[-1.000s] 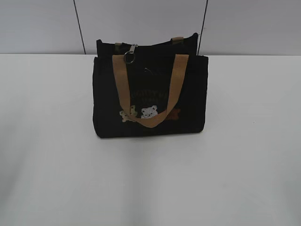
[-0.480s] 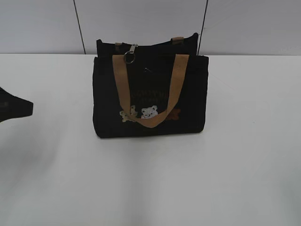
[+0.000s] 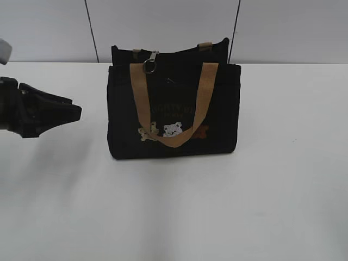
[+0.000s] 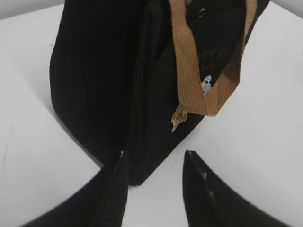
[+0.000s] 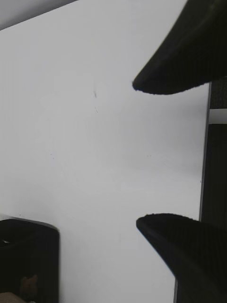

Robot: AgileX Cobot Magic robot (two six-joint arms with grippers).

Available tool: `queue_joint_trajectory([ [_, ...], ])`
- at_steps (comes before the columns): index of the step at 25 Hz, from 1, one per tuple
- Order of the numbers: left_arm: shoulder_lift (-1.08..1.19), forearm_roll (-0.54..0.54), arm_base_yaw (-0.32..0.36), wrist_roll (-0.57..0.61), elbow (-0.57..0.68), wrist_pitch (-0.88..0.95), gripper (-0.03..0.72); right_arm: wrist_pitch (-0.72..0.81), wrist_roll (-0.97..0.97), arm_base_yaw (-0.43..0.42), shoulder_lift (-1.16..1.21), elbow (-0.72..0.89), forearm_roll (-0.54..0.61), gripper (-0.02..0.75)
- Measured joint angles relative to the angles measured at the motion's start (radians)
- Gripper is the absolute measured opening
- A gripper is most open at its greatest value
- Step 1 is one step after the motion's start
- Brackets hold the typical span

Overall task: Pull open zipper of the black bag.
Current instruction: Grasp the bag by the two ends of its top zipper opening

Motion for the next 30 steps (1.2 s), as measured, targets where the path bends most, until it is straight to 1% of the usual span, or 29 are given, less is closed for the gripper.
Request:
queue_joint_trajectory([
  [2,0.048,-0.007,0.01,0.052,-0.031,0.035,0.312,0.0,0.0,0.0,0.0,0.0,0.0,0.594],
  [3,0.065,-0.011,0.011,0.063,-0.049,0.043,0.334,0.0,0.0,0.0,0.0,0.0,0.0,0.594],
  [7,0.148,-0.017,0.013,0.077,-0.112,0.08,0.451,0.0,0.0,0.0,0.0,0.0,0.0,0.594],
  [9,0.195,-0.02,0.013,0.08,-0.137,0.114,0.474,0.0,0.0,0.0,0.0,0.0,0.0,0.594],
  [16,0.331,-0.026,0.013,0.083,-0.217,0.223,0.487,0.0,0.0,0.0,0.0,0.0,0.0,0.594],
  [21,0.38,-0.032,0.001,0.083,-0.246,0.288,0.489,0.0,0.0,0.0,0.0,0.0,0.0,0.594],
  [25,0.393,-0.037,-0.026,0.083,-0.246,0.286,0.489,0.0,0.0,0.0,0.0,0.0,0.0,0.594],
  [30,0.397,-0.051,-0.055,0.096,-0.246,0.217,0.489,0.0,0.0,0.0,0.0,0.0,0.0,0.594],
])
